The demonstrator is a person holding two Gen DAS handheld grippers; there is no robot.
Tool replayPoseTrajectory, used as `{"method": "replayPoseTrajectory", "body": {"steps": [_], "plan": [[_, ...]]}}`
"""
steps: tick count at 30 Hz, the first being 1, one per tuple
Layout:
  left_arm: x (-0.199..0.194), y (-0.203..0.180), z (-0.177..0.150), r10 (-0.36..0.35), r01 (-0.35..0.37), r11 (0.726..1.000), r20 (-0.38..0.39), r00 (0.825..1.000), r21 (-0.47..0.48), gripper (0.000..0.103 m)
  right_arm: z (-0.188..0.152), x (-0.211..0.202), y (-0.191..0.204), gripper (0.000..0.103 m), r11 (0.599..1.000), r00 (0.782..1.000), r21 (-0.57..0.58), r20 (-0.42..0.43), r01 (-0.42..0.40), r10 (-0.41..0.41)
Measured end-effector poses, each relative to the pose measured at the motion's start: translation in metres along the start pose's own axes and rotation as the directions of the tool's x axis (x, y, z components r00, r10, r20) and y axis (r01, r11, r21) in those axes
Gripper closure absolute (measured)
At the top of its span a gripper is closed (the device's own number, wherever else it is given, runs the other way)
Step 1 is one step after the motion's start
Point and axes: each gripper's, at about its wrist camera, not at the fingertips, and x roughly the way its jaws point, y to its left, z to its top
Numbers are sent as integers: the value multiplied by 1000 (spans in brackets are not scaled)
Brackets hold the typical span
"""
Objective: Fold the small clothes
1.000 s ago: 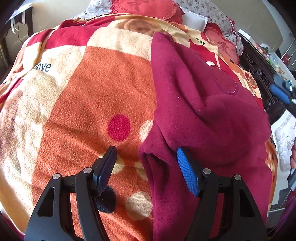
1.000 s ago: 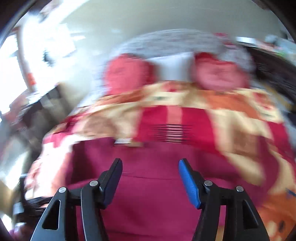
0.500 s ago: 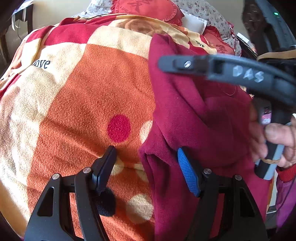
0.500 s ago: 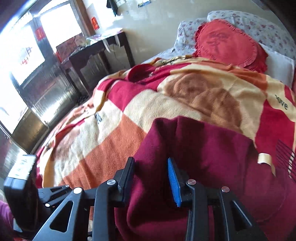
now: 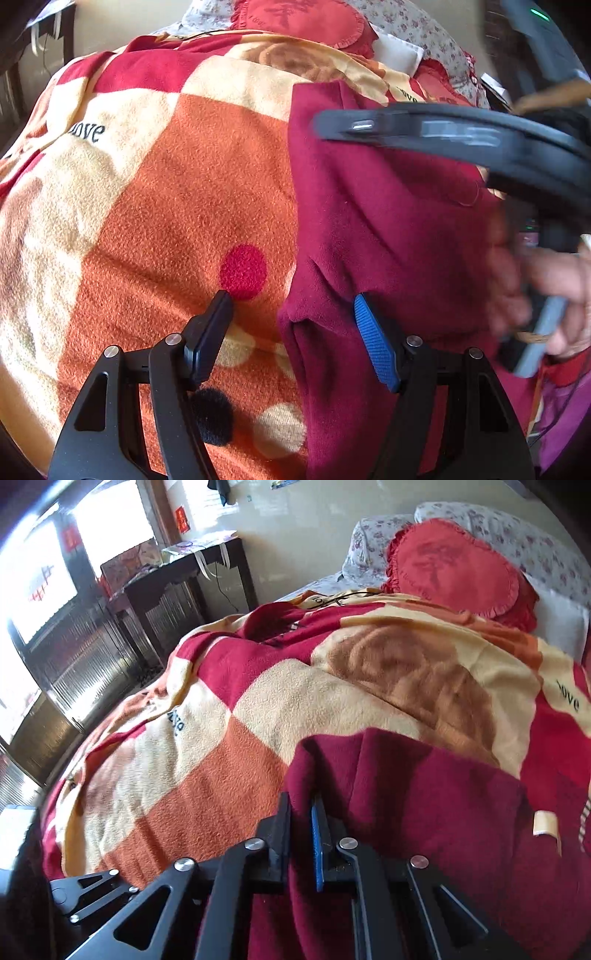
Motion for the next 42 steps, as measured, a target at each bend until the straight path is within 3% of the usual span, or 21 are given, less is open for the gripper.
{"method": "replayPoseTrajectory", "body": {"steps": [2,3,5,8,13,14,17,18,21,24,28,29,31,32,33,39,42], "plan": [[1,3,-1,-10,10,1000,1,1000,-5,34,-7,-24,-10,82,1000,999,17,20,-25,25],[1,3,-1,-13,13,1000,1,1000,-6,34,-12,-38,-15,68,1000,1000,3,28,-12,12],[2,3,-1,-12,12,1000,5,1000,-4,34,-25,-61,-24,57,999,999,-37,27,22,-21],[2,2,-3,1,-1,1000,11,1000,-1,34,-47,-82,-41,57,996,999,-76,-9,49,-50],[3,-4,-1,29,-29,1000,12,1000,11,34,-76,-73,-62,57,993,993,-84,-86,78,-85],[2,-5,0,33,-34,999,13,999,12,34,-80,-70,-64,61,992,992,-92,-84,89,-97],[-4,-9,4,42,-43,999,35,999,19,34,-85,-65,-61,93,971,974,-137,-86,196,-209],[-8,-11,6,44,-45,999,47,998,24,34,-85,-68,-61,96,968,972,-136,-82,210,-222],[-18,-21,11,38,-42,998,98,994,37,34,-81,-79,-62,100,962,966,-115,-44,249,-255],[-13,-33,19,37,-42,998,90,995,54,34,-82,-77,-77,100,952,951,-43,-57,303,-305],[-5,-49,29,31,-38,996,88,996,78,34,-88,-89,-87,99,964,967,65,-23,256,-255],[-1,-52,33,38,-45,995,86,996,87,34,-88,-93,-88,97,967,971,81,-16,241,-240],[5,-55,38,38,-44,995,79,996,86,34,-90,-104,-88,81,971,976,96,6,218,-219],[10,-57,40,43,-49,995,71,997,86,34,-92,-108,-86,59,972,976,88,12,216,-218],[17,-59,43,58,-63,994,52,997,92,34,-94,-111,-84,45,969,971,74,11,235,-237],[37,-66,44,132,-134,984,24,991,118,34,-107,-104,-88,44,926,925,-23,-51,377,-378],[42,-70,43,162,-164,977,28,986,134,34,-117,-101,-95,44,894,895,-44,-22,445,-447]]}}
